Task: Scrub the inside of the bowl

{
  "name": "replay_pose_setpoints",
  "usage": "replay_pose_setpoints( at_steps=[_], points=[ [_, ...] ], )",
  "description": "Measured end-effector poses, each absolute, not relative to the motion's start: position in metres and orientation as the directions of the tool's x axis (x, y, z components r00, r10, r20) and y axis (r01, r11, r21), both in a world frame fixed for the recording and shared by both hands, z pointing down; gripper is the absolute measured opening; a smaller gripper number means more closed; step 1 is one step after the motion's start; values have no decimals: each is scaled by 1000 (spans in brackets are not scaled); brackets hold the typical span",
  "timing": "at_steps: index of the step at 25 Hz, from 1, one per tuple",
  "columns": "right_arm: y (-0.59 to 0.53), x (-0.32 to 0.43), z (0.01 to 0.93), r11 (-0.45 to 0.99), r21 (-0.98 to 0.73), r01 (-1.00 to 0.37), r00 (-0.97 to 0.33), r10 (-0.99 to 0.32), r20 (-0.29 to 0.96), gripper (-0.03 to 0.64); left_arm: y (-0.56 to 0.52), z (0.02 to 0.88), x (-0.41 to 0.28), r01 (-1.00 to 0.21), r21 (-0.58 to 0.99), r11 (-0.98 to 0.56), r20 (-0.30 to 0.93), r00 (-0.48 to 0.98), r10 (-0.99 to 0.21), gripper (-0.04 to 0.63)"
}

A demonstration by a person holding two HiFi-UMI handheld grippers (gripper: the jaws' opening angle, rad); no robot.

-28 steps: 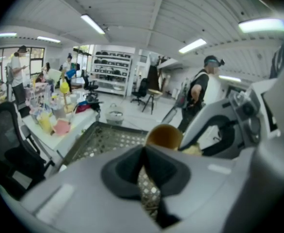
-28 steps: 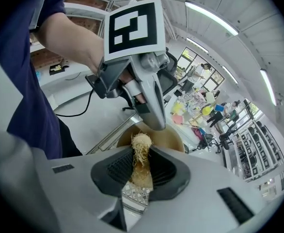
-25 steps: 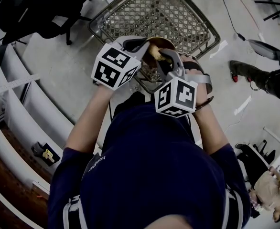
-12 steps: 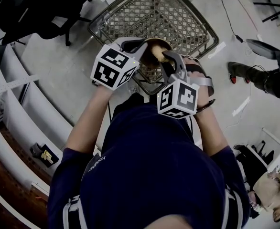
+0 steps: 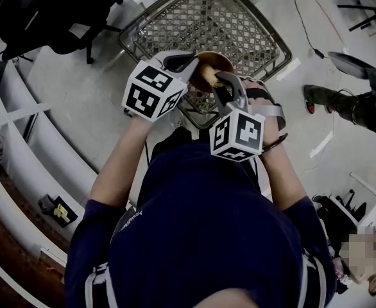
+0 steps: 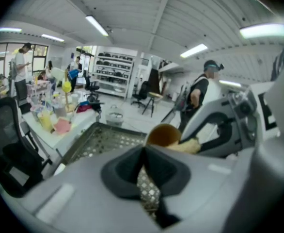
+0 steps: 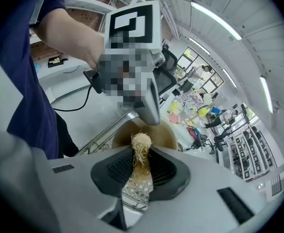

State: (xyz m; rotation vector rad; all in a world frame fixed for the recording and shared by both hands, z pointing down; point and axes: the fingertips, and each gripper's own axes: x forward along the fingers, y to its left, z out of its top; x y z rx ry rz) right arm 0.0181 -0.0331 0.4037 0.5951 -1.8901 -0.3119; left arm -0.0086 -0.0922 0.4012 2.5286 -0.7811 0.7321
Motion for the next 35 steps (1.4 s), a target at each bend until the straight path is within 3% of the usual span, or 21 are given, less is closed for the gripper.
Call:
replay_pose_setpoints(
  at_steps=[5, 18, 26, 35],
  points=[
    [-48, 24, 391, 803, 524, -285, -277, -592, 757, 70, -83, 407, -7, -592, 221, -775, 590, 714, -377, 11],
    [-12, -2, 410, 865, 457, -206, -313, -501, 807, 69, -86, 401, -17, -605, 224, -764, 571, 717, -400, 11],
    [-32, 17, 405, 827, 490, -274, -252, -554, 794, 69, -81, 410, -19, -604, 220, -766, 594, 706, -386, 12],
    [-29, -14, 400, 837, 496, -232, -313, -547, 776, 69, -80, 404, -23, -592, 227, -773, 578, 721, -382, 11]
  ],
)
